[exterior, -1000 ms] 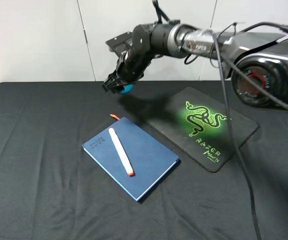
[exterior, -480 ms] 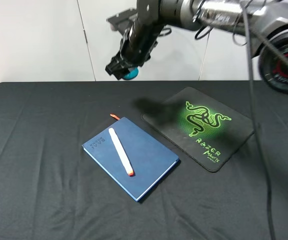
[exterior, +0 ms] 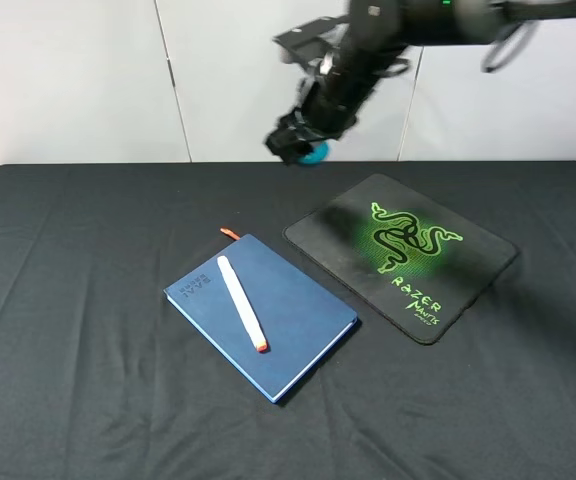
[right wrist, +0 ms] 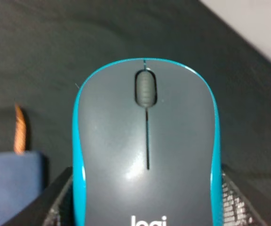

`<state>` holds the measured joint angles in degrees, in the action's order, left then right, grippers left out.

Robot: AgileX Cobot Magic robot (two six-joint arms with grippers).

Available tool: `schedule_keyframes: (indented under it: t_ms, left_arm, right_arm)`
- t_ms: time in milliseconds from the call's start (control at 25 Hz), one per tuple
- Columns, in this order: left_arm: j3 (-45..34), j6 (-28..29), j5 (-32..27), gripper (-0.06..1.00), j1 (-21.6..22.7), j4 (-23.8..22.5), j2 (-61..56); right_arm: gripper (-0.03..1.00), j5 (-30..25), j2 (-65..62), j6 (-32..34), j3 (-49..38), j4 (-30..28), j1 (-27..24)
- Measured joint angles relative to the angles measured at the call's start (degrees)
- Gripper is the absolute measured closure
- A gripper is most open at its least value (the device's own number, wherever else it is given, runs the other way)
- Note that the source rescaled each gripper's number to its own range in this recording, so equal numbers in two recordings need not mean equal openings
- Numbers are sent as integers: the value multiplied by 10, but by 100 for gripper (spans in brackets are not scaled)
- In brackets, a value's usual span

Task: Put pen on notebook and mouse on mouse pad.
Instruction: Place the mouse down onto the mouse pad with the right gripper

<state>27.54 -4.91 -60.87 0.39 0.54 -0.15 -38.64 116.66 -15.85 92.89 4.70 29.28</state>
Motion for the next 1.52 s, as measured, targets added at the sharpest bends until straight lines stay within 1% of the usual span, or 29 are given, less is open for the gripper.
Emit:
schedule_keyframes:
  t_ms: [200,320,520,680,800,960,1160,1520]
  left_arm:
    - [0,0,0,-3,0,0,0]
    - [0,0,0,-3,0,0,0]
    - [0,0,0,-3,0,0,0]
    - [0,0,0,-3,0,0,0]
    - [0,0,0,-3,0,0,0]
    - [0,0,0,-3,0,0,0]
    - [0,0,0,-3,0,0,0]
    - [0,0,0,-3,0,0,0]
  right_arm:
    - [95,73,-72,0,-144,5,-43]
    - [95,113,-96,0,-210,8,-61]
    - [95,187,-108,0,-306,10,-63]
    - [95,226,-109,0,-359,10,-66]
    - [95,242,-109,0,-384,10,-78]
    - [95,271,-109,0,-398,15,-113]
    - [95,285,-109,0,-412,16,-148]
    - [95,292,-95,0,-425,14,-148]
